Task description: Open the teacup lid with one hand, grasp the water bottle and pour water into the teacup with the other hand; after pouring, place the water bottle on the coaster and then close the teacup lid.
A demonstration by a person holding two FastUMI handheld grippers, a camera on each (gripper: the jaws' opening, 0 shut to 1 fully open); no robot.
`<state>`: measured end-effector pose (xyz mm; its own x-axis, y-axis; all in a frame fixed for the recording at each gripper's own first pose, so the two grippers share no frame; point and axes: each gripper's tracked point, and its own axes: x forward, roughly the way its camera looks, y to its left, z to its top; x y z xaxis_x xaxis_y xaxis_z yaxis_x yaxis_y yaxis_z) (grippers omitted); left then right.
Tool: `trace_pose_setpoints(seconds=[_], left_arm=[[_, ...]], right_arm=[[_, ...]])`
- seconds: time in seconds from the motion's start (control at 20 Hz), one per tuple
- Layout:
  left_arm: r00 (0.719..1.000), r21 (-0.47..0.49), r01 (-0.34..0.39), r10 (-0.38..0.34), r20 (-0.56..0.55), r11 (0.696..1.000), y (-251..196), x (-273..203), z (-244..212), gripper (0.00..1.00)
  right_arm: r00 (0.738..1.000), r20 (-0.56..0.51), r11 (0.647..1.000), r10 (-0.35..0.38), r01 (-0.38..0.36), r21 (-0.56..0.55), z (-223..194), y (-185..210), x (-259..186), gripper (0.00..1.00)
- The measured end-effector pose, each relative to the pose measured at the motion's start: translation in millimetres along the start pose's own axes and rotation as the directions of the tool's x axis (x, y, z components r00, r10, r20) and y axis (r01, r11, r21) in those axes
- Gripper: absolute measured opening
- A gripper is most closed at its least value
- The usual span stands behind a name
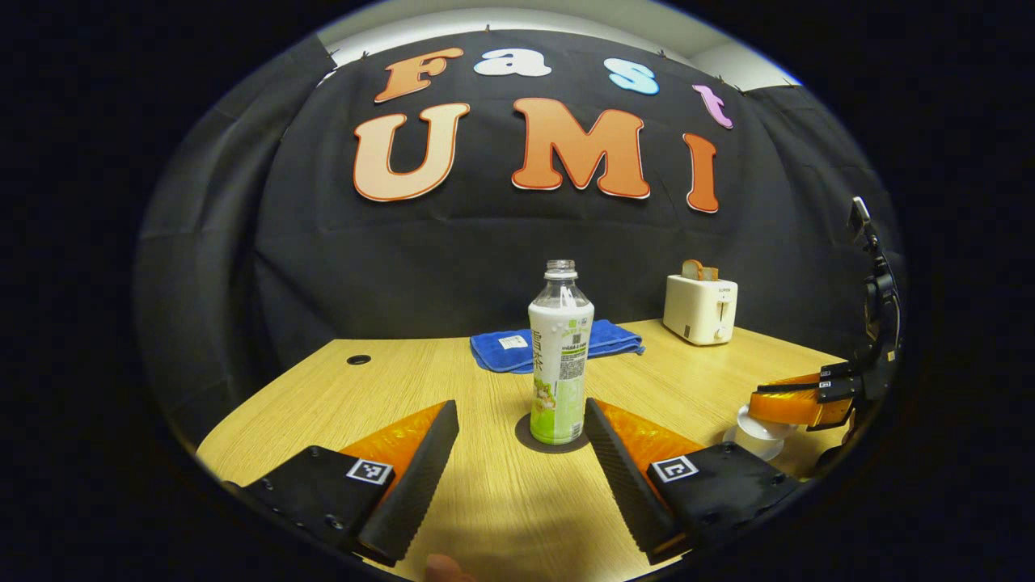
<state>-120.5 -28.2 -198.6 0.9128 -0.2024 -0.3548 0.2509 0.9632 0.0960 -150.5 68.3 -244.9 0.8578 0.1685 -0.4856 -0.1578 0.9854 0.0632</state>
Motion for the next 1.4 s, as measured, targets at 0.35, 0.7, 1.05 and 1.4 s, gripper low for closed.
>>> trace_pose_setpoints(seconds=[0.35,0.7,1.05,1.4], left_arm=[[1.0,-0.001,-0.005,0.005,0.022,1.0,1,-6,10,1.0],[0.999,-0.001,0.001,-0.001,0.038,1.0,-3,-11,18,1.0],[0.999,-0.025,-0.018,0.019,0.05,1.0,3,-18,26,1.0],[0.996,-0.057,-0.077,0.08,0.044,0.995,25,-29,37,1.0]], right_arm=[[1.0,-0.005,1.0,-0.004,0.004,0.008,0,-2,-1,0.24],[1.0,0.01,1.0,0.012,-0.012,0.012,5,3,-4,0.48],[0.998,0.058,1.0,-0.017,0.016,0.006,25,-8,-15,0.98],[0.981,0.161,0.995,-0.104,0.103,0.015,66,-49,-48,0.97]])
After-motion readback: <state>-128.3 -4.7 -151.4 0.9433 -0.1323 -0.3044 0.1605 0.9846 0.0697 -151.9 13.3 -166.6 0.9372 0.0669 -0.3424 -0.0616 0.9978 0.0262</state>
